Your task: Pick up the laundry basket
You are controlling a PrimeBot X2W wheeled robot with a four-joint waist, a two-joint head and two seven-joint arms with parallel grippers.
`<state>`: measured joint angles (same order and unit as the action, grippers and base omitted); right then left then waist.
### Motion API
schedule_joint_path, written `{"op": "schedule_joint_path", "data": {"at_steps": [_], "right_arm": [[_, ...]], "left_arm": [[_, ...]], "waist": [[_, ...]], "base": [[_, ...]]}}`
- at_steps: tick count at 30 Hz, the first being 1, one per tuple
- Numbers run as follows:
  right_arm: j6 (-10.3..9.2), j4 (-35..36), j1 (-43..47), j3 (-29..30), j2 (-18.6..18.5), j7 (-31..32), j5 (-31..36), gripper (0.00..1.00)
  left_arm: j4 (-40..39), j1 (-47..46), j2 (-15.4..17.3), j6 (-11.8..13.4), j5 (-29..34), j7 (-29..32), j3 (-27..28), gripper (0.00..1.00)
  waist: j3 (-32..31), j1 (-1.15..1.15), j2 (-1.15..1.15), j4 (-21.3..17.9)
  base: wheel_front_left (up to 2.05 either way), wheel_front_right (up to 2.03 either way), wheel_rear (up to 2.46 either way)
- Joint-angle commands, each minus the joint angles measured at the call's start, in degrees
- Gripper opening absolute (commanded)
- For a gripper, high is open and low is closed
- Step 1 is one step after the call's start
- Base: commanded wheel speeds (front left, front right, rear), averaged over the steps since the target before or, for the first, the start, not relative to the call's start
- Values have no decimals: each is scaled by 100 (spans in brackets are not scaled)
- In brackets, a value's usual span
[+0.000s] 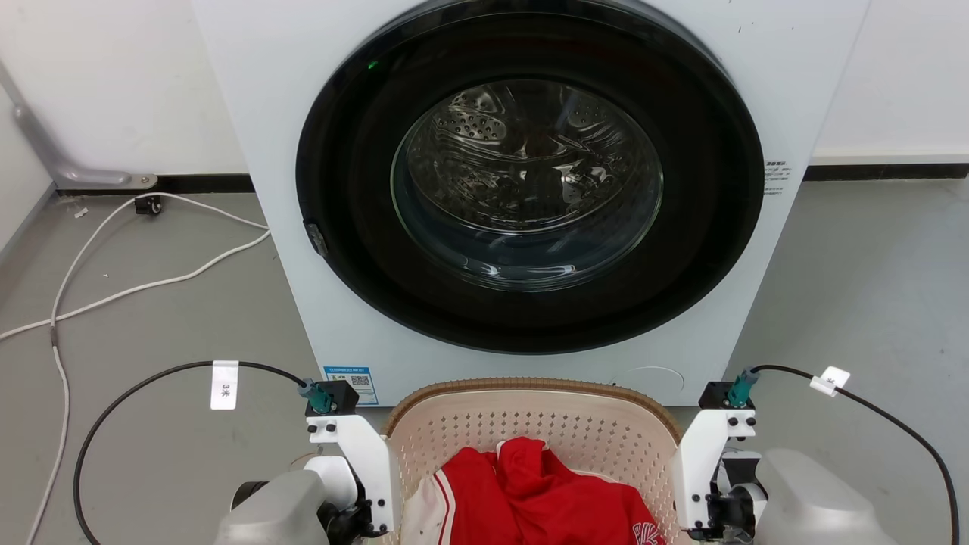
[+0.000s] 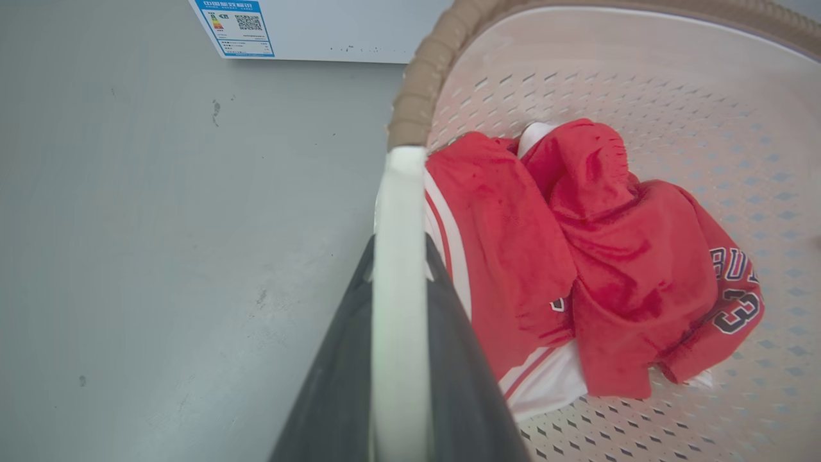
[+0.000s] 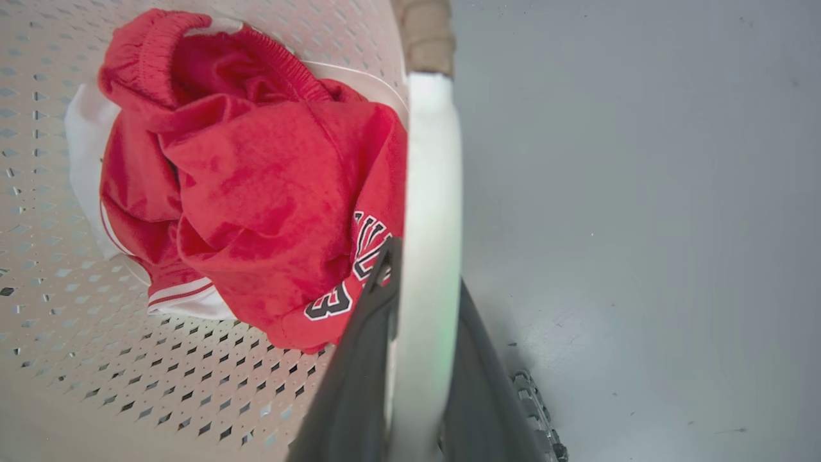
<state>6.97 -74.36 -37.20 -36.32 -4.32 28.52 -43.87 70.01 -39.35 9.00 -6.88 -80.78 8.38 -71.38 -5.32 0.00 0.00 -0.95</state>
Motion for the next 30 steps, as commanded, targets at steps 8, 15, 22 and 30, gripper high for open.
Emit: {"op": "schedule_joint_path", "data": {"at_steps": [8,15,22,30], "right_arm": [[95,106,63,87,264,32,82,0],[96,105,58,128,264,22,111,0],[96,106,57,169,263,2,138,0],[96,106,60,161,263,-18,115,0]], "left_arm": [[-141,-62,-258,-111,-32,-59,-18,0],[-127,-81,-263,-110,-34,-50,-29,0],[-128,-83,-263,-111,-37,-71,-42,0],[-147,-70,-249,-111,-40,-94,-54,0]], "waist": [[-8,0,0,0],[-6,0,0,1],[5,0,0,10],[8,0,0,17]], "base": [[0,0,0],[0,0,0],[0,0,0],[0,0,0]]}}
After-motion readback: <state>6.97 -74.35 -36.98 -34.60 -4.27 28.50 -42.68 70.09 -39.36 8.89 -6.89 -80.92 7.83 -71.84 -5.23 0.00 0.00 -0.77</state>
